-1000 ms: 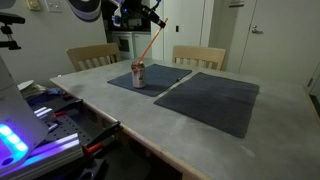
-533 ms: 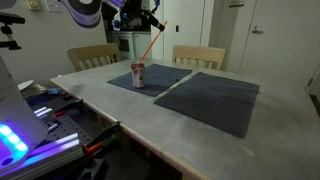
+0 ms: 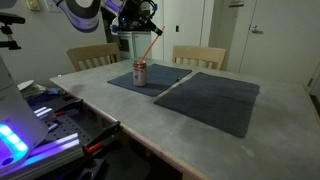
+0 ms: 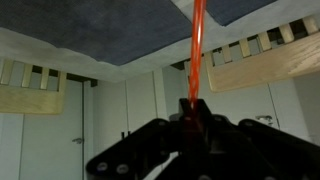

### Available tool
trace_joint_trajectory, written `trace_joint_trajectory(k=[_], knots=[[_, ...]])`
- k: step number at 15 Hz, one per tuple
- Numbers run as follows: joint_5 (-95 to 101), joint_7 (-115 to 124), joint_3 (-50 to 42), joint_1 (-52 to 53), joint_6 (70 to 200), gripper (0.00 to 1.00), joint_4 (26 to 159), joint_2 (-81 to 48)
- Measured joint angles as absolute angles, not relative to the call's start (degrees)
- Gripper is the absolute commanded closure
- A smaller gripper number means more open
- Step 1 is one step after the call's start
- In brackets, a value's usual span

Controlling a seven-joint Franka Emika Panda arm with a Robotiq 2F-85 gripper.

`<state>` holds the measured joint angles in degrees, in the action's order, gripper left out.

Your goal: Put the straw in the soda can

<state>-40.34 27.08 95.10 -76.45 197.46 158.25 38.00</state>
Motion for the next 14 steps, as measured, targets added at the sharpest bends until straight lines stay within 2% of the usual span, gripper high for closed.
trace_joint_trajectory(k=[10,11,12,13,14], knots=[[-38.34,27.8,97.81,-76.43,196.38,0.98,158.5,38.14],[-37.74,27.87,97.94,-76.43,196.38,0.91,158.45,38.14],[-37.22,27.91,97.97,-76.43,196.38,0.66,158.38,38.14],[-36.64,27.94,97.97,-76.43,196.38,0.65,158.29,38.14],[-36.17,27.97,97.97,-76.43,196.38,0.59,158.21,38.14]])
